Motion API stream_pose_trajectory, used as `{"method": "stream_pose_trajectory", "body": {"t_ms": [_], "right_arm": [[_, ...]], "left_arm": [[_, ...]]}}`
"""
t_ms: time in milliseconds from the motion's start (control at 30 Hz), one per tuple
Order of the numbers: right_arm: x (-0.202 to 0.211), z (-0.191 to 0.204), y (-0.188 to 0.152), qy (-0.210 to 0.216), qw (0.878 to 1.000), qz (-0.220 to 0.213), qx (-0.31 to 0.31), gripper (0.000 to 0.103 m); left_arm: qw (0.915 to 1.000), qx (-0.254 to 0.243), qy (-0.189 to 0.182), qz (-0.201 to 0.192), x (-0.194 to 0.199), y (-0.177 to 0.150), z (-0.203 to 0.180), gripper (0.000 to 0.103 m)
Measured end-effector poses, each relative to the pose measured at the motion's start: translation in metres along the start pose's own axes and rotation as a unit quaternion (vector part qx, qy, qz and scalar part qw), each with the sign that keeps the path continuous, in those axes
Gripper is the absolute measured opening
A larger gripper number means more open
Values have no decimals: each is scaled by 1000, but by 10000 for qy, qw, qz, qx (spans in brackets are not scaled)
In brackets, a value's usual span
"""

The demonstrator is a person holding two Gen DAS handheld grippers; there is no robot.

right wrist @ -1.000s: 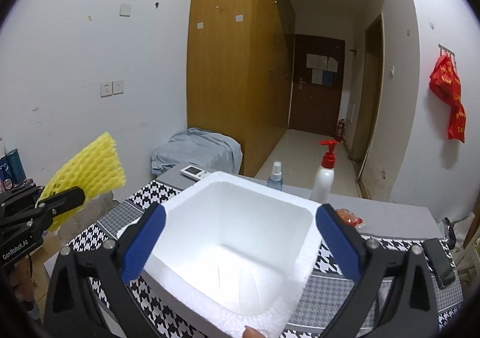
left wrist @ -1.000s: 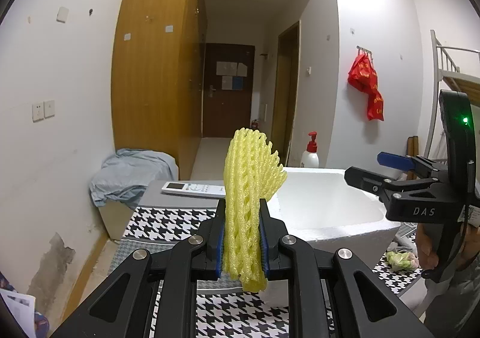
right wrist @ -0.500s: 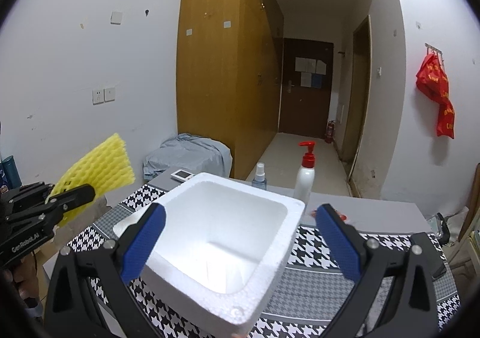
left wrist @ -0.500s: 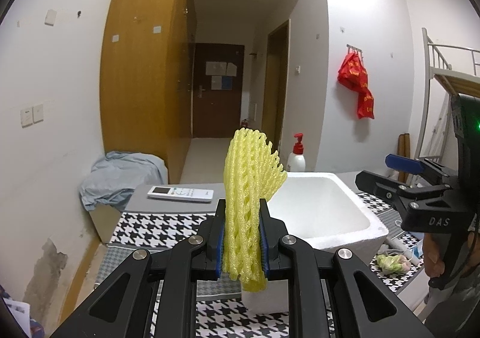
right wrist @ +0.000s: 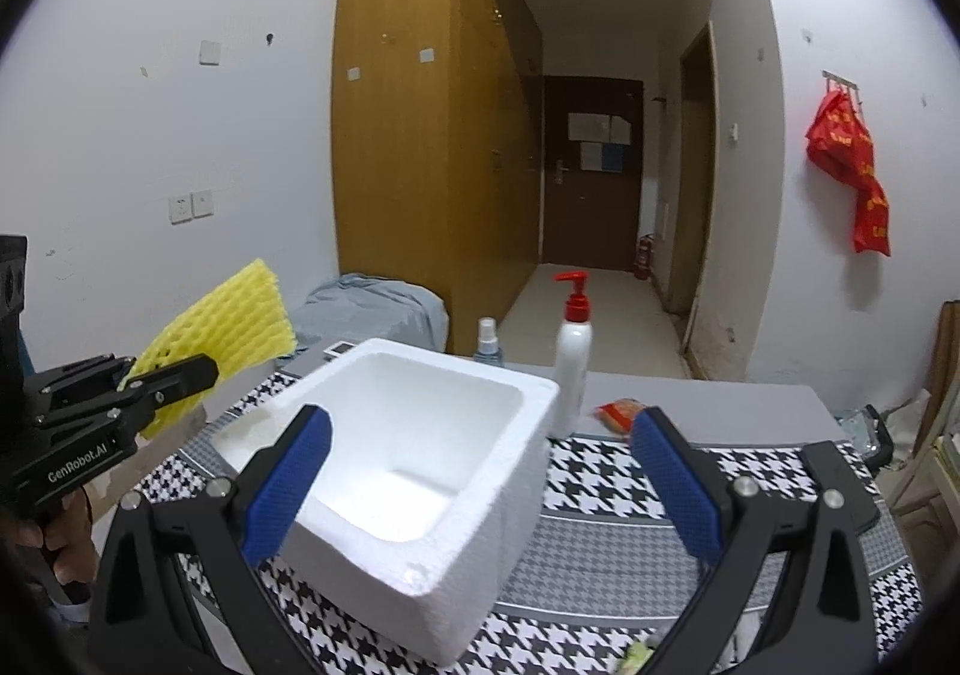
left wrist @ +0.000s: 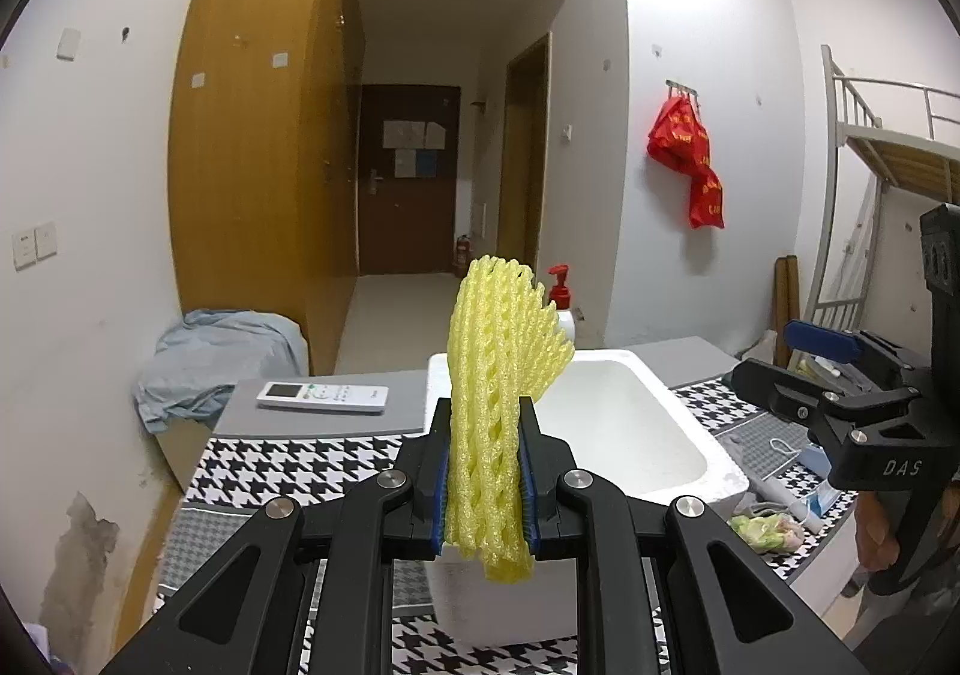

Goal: Organize soft objects
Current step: 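Withdraw the right tool from the foam box, then lower the yellow net into the foam box and open the left tool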

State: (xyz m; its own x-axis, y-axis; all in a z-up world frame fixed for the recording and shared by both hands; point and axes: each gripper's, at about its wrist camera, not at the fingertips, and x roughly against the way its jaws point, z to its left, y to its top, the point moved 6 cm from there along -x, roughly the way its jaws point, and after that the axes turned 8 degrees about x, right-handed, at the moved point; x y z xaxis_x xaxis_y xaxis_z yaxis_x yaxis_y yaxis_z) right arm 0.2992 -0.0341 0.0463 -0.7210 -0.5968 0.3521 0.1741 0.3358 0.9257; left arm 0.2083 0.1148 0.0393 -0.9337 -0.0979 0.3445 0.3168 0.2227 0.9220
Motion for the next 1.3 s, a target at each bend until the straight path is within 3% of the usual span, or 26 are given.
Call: {"method": "stream_pose_trajectory", "body": {"t_ms": [633, 1300], "right_arm": [[33, -38, -25, -480, 9986, 9, -202, 102], [46, -58, -59, -715, 9967, 123, -362, 102]], "left_arm": [[9986, -74, -399, 347, -34, -2, -37, 19], [9976, -81, -284, 623, -65, -4, -44, 22]]}}
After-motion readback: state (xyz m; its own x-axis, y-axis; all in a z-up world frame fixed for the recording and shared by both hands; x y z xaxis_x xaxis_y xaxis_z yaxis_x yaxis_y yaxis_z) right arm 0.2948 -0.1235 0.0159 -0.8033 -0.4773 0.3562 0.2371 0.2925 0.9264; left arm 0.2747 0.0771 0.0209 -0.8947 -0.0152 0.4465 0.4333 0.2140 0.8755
